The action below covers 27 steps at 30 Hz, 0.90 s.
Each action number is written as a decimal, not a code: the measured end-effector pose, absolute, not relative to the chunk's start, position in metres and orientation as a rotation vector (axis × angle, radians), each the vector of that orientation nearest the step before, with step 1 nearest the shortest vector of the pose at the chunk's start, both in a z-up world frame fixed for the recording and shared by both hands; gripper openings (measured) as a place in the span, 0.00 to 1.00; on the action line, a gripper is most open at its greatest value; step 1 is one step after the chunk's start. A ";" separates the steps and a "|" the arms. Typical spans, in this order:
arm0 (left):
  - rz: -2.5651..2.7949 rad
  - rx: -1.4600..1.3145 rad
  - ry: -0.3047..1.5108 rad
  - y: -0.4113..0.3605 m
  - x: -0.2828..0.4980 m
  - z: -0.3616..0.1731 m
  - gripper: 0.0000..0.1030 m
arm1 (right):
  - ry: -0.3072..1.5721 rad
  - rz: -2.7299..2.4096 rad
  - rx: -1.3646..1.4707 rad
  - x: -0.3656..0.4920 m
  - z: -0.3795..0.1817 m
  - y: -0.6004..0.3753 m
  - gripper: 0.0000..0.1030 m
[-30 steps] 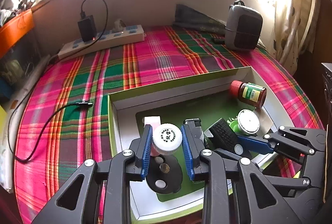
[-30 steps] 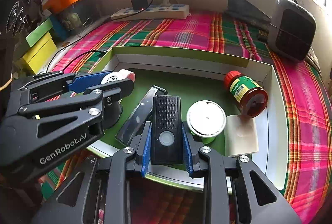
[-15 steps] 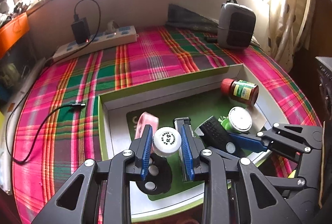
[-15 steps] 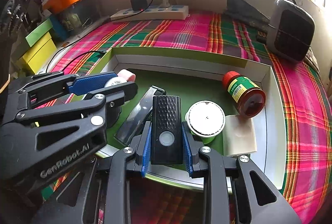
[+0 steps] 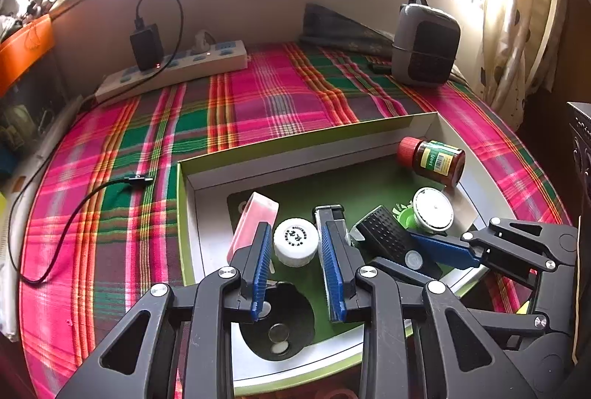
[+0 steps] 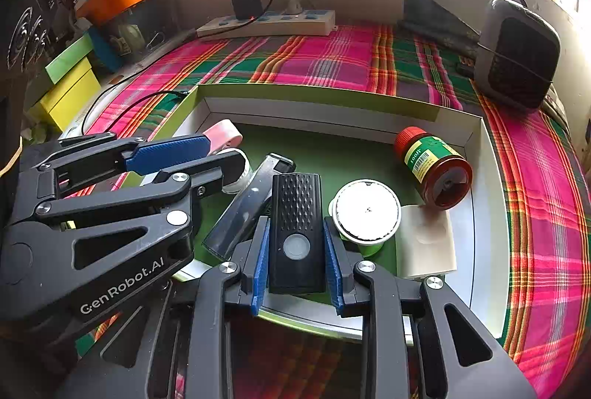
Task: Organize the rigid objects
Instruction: 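Open the left tool to release the container while the right tool releases the remote in the box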
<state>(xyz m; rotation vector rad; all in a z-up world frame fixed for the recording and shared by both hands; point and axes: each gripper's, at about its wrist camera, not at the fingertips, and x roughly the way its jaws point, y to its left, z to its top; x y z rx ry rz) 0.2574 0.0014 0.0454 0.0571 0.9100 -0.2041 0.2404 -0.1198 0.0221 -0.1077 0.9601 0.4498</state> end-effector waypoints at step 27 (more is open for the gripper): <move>-0.158 0.066 0.875 0.008 0.237 0.056 0.34 | 0.920 0.454 -0.076 0.229 0.031 -0.126 0.40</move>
